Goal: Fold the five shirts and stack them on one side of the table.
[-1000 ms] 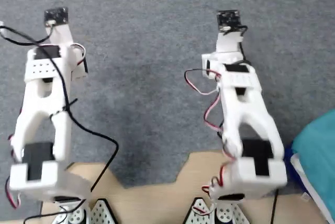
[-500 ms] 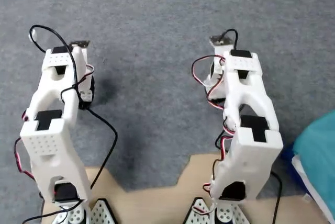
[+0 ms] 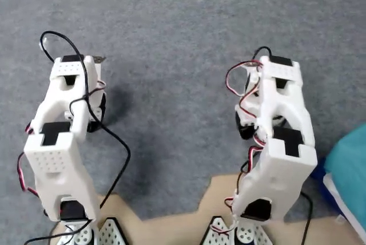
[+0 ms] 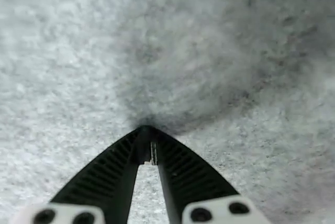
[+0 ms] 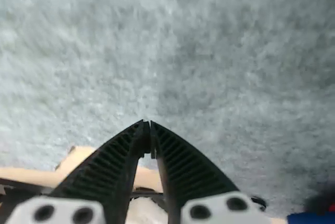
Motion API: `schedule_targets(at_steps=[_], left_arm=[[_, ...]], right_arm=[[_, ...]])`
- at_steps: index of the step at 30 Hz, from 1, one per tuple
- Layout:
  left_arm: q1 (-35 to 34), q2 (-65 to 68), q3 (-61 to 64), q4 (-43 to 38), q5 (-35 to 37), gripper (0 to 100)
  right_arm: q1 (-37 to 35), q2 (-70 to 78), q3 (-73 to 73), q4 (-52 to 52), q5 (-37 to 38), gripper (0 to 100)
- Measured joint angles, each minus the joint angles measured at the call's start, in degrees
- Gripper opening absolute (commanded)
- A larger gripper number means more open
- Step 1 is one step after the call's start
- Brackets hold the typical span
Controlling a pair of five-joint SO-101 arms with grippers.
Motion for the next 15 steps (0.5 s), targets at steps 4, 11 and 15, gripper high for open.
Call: schedule_targets(at_steps=[4,11,15], left_arm=[[2.6,-7.1,6.7,-3.1,0.1,2],[5.0,-20.5,10.3,-1.8,0.1,2],[5.3,-24.8,10.4,-1.6,0.2,2]], right_arm=[[0.3,-2.6,-4.0,-4.7,4.0,0.8],[0.3,-1.2,-16.0,-23.6,4.2,0.6],[0.3,11.2,-22.2,-35.8,4.2,0.6]])
